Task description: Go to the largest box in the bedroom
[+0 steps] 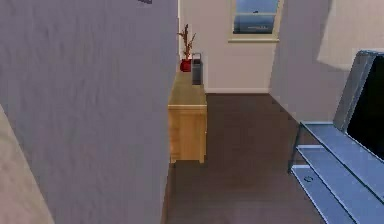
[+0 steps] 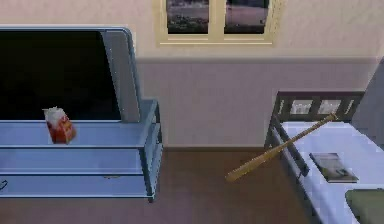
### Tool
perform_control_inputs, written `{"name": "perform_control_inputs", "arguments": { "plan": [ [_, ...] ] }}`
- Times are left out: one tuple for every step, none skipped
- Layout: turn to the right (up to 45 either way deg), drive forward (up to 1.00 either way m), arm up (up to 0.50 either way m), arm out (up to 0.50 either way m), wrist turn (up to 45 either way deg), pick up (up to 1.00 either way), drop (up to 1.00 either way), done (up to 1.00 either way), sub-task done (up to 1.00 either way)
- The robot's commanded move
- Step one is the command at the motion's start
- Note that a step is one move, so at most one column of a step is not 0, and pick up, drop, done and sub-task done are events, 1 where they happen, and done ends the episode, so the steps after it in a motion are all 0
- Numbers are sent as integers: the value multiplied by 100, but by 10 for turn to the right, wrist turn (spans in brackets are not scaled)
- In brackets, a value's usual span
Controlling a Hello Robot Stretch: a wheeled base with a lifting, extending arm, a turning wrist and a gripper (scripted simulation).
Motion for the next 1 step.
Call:
{"name": "perform_control_inputs", "arguments": {
  "plan": [
    [450, 0, 0, 0, 0, 0, 0, 0, 0]
  ]
}}
